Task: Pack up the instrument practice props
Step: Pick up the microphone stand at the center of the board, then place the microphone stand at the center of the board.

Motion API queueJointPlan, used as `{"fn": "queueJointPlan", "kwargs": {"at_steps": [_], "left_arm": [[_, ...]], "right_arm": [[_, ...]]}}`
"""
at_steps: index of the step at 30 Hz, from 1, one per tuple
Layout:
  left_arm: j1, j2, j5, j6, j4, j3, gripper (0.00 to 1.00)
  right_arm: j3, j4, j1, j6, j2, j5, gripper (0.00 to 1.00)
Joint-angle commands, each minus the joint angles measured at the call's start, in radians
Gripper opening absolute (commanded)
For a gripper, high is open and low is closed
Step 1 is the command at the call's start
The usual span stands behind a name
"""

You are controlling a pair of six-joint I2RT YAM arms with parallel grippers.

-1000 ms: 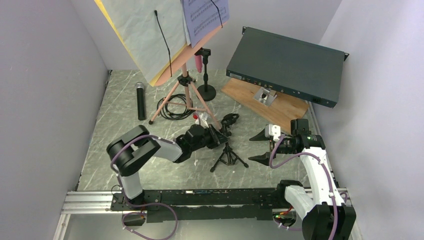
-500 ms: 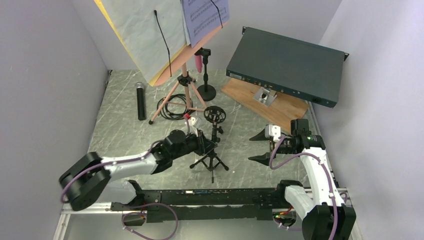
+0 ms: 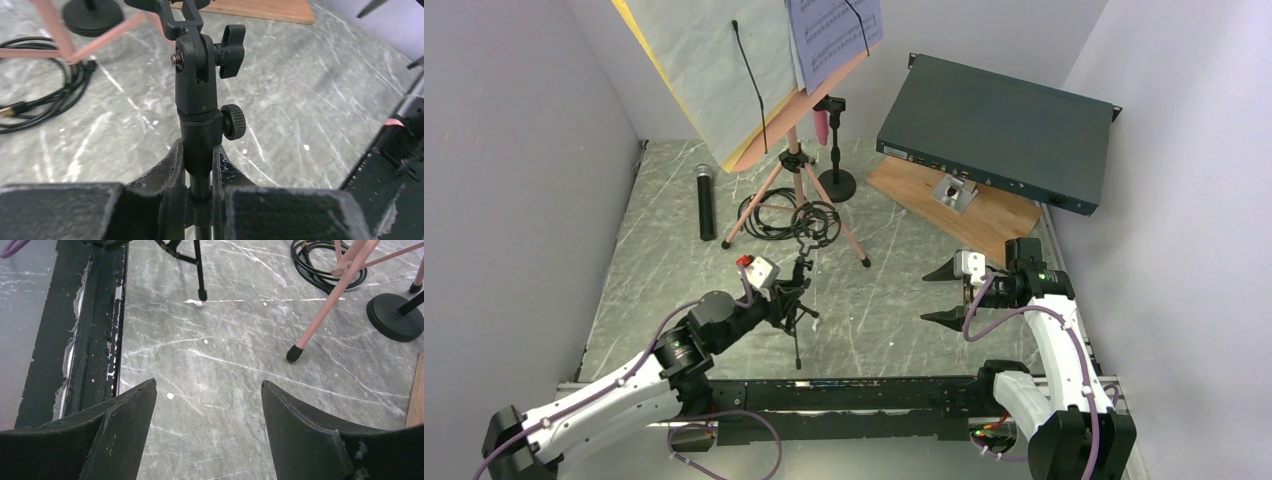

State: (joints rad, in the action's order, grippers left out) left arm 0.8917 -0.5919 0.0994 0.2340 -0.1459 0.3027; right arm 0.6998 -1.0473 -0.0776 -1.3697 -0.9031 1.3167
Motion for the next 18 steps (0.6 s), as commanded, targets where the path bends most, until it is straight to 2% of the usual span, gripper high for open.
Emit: {"fn": "queueJointPlan", "kwargs": {"at_steps": [1,5,10,14,18], "left_arm": [[0.001,0.143,0.169,-0.077,0.052,0.002,0.00],[0.001,0.220,0.294,-0.096,0.067,-0.019,0.00],[0.000,0.256,0.528,-0.181,-0.036,-0.049,0.00],[0.000,0.223,0.691,-0.299,-0.220,-0.083,0.00],[-0.040,0.141,0.768,-0.430,-0.477,-0.117,0.00]], "right_arm": [[0.002,-0.014,0.004,-0.037,0.010,0.032,0.79],[0.002,-0.016,0.004,-0.042,0.010,0.032,0.79],[0.001,-0.017,0.006,-0.045,0.010,0.032,0.79],[-0.001,-0.019,0.006,-0.049,0.010,0.032,0.79],[-0.001,-0.021,0.007,-0.053,0.008,0.030,0.79]]}}
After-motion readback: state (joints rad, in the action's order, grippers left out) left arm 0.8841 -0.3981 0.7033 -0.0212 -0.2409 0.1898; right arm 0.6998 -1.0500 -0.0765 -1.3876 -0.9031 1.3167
